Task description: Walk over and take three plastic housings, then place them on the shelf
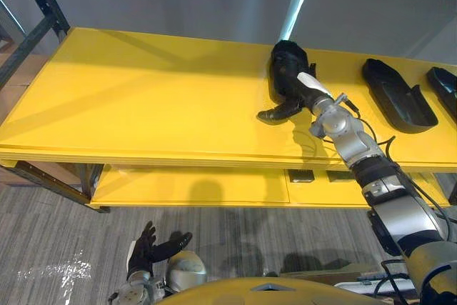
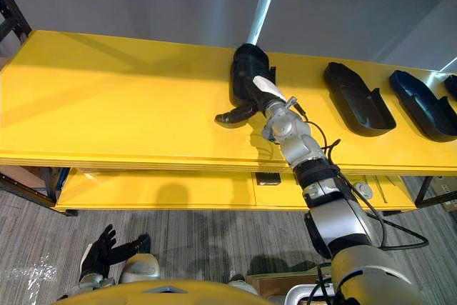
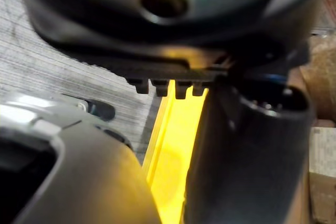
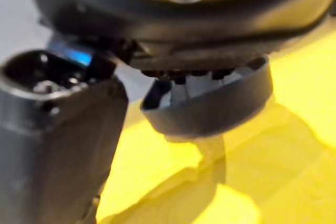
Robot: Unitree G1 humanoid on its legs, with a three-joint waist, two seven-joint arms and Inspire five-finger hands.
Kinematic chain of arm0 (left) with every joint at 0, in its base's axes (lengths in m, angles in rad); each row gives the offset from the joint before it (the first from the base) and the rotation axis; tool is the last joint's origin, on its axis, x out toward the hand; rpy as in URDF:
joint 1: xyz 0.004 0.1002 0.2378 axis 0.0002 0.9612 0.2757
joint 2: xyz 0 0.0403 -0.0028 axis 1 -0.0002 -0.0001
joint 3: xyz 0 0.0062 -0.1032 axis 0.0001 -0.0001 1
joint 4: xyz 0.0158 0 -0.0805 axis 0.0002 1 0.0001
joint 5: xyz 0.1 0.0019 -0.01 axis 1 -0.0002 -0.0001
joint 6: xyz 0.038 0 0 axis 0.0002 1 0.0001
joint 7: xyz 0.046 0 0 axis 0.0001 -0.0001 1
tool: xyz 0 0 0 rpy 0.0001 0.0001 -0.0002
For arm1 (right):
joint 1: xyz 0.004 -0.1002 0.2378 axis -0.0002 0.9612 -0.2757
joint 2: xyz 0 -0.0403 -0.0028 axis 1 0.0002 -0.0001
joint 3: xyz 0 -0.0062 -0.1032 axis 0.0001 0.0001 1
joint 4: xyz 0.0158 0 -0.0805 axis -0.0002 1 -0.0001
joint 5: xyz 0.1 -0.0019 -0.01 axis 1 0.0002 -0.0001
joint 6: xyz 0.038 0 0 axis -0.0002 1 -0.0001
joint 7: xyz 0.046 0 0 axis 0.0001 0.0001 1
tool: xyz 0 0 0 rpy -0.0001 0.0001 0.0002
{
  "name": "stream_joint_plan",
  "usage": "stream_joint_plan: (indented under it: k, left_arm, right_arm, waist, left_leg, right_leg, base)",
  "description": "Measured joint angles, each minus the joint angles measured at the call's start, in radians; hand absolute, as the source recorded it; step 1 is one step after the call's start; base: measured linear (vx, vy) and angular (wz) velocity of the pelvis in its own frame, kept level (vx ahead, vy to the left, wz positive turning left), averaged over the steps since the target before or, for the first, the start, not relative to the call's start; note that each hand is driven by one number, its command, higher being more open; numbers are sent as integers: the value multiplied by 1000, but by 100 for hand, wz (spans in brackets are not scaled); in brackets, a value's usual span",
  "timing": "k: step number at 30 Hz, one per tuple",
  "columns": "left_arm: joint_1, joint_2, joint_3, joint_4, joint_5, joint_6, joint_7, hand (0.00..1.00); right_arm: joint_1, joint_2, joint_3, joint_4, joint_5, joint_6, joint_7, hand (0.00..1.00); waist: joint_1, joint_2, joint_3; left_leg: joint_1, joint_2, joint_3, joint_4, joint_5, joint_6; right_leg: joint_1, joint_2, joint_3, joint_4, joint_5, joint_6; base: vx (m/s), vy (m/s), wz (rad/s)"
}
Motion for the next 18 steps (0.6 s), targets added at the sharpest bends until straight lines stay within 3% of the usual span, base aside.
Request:
stream_joint_plan:
  k: [5,12,18]
  left_arm:
    - [-1,-1,2,0,2,0,0,100]
    - [16,-14,20,0,3,-1,1,100]
    - [21,-25,37,1,3,0,1,100]
  right_arm:
    - [34,-19,0,-115,1,28,47,100]
    - [70,-118,-20,-344,10,99,203,100]
    - [78,-191,-43,-417,19,117,267,100]
  waist:
    - [-12,0,-4]
    - [-41,-2,-31]
    - [-46,-2,-50]
  left_leg:
    - [0,1,7,0,0,0]
    - [0,1,13,0,-2,-1]
    - [-1,0,28,0,-2,-2]
  right_leg:
    - [-2,0,8,0,3,0]
    - [-9,0,14,-1,5,0]
    - [-22,-1,29,-1,7,-2]
  base:
    - [10,7,-3]
    - [2,4,-1]
    - [-4,14,-7]
